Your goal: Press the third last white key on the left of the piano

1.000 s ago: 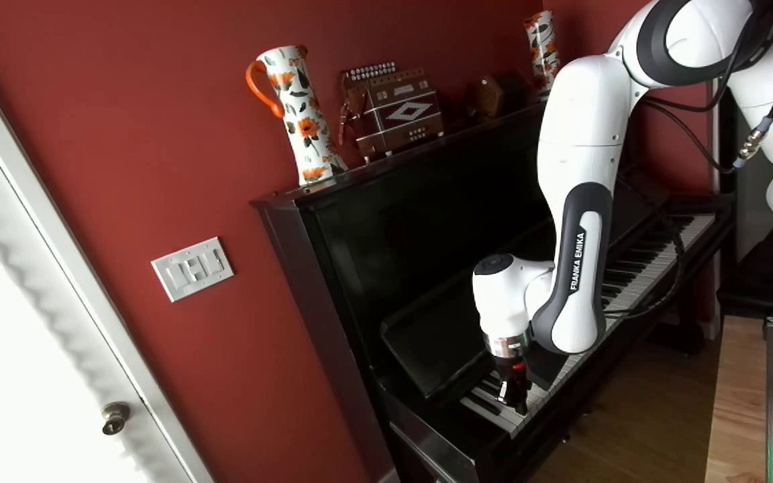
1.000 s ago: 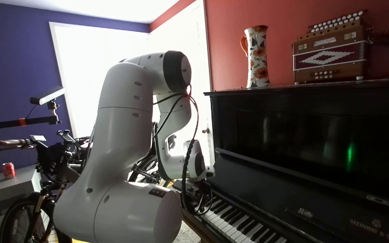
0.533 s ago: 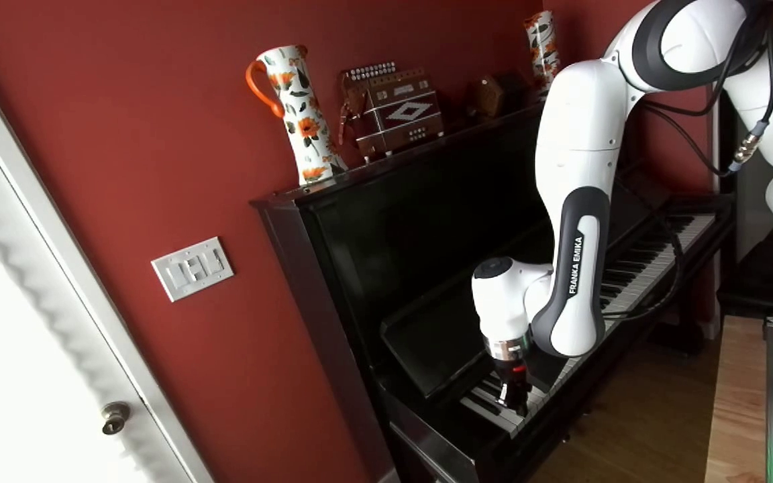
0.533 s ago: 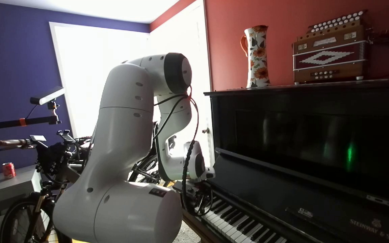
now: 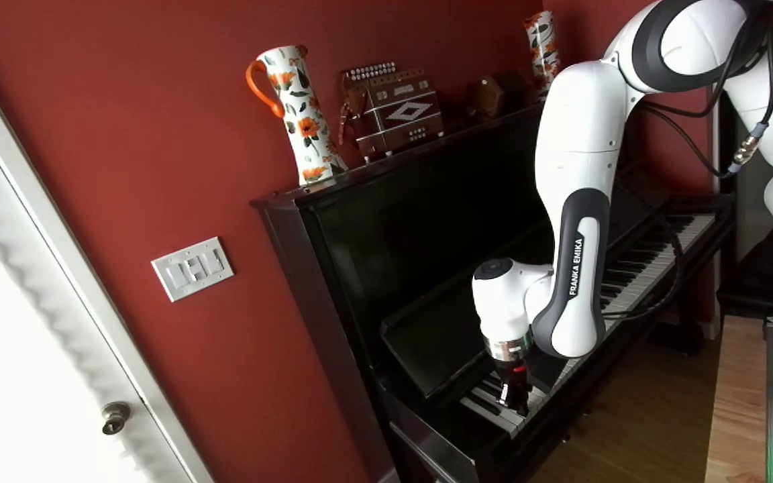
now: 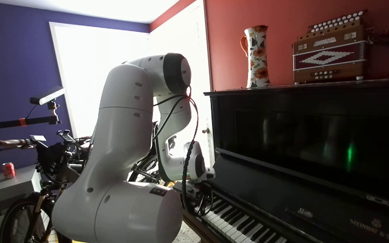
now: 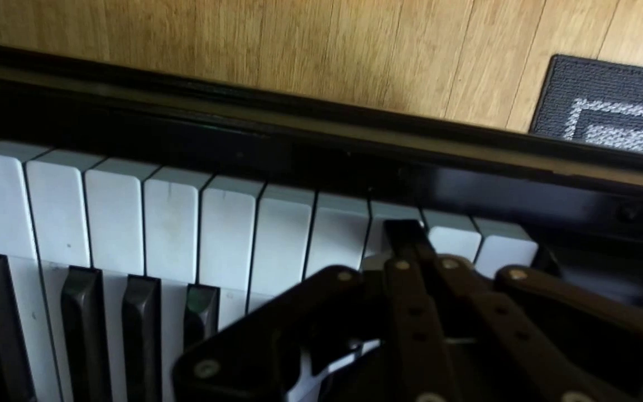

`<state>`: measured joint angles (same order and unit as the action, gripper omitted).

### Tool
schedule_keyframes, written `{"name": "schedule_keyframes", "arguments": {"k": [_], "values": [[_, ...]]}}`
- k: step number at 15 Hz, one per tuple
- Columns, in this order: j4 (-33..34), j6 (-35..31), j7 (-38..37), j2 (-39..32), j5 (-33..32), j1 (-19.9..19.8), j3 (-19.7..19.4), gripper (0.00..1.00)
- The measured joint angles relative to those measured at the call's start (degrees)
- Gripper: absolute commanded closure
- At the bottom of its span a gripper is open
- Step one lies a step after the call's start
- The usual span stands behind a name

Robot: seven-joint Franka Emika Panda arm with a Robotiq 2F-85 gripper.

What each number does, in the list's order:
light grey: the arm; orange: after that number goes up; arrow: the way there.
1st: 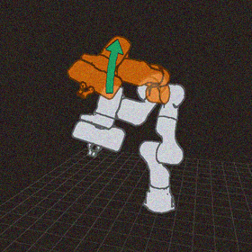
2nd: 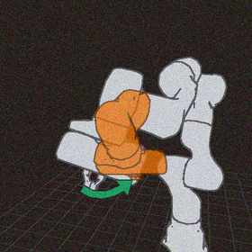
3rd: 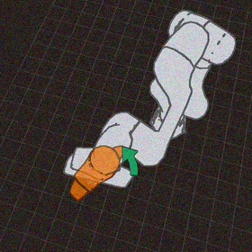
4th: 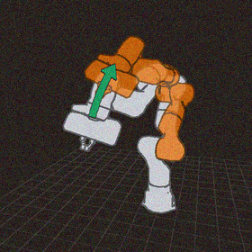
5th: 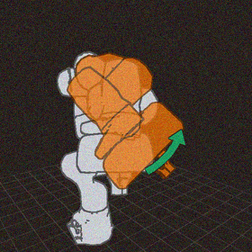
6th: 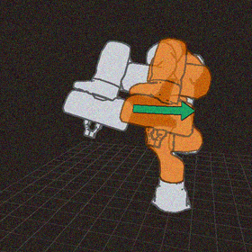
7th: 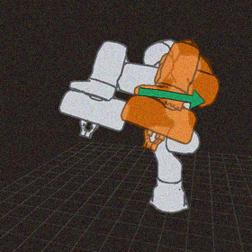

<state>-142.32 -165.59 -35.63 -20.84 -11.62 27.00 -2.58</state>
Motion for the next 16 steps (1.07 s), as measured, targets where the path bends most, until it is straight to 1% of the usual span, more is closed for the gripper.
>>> {"name": "schedule_keyframes", "arguments": {"k": [6, 16], "values": [[0.04, -0.72, 0.00, -1.20, 0.18, 0.20, -0.04, 1.00], [0.04, -0.73, 0.00, -1.20, 0.86, 0.22, -0.04, 1.00]]}}
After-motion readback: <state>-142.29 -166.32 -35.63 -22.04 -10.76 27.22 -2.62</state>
